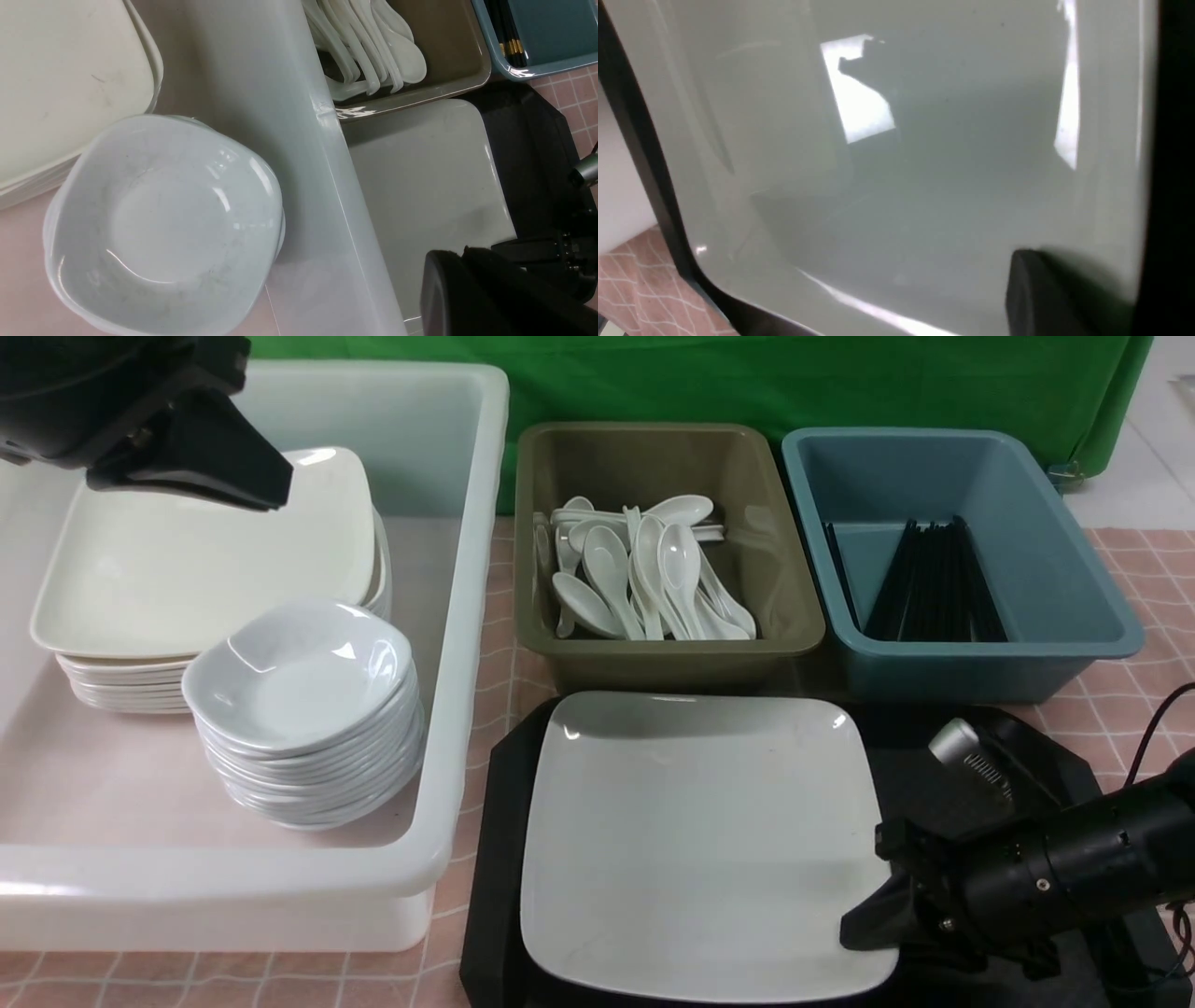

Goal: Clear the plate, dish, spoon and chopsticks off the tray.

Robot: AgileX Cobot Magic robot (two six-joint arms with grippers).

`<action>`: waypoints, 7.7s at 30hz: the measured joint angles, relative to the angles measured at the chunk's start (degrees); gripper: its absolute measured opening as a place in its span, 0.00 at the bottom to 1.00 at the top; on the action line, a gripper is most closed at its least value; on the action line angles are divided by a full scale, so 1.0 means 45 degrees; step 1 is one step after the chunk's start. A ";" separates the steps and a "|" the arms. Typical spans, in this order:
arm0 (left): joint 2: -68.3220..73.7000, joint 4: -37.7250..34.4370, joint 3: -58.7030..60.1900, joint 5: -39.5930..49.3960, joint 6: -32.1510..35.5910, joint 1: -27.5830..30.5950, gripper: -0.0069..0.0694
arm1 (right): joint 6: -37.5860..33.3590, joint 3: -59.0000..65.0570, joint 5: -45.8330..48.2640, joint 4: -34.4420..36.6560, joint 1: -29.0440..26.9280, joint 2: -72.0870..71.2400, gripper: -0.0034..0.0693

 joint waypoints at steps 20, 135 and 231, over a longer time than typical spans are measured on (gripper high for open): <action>-0.0041 0.0446 -0.0140 -0.0396 0.0798 0.0000 0.12 | 0.1614 -0.0272 0.4068 -0.3624 -0.3273 -0.7963 0.13; -0.0526 -0.2246 -0.3578 0.0001 0.0266 0.7256 0.12 | 0.5090 0.0478 -0.3284 -1.2474 0.4466 -1.5675 0.09; -1.3155 -0.0263 1.0198 -0.7496 0.0167 -0.3801 0.12 | 0.5156 0.9201 -0.5290 -1.3135 -0.0497 -2.2171 0.33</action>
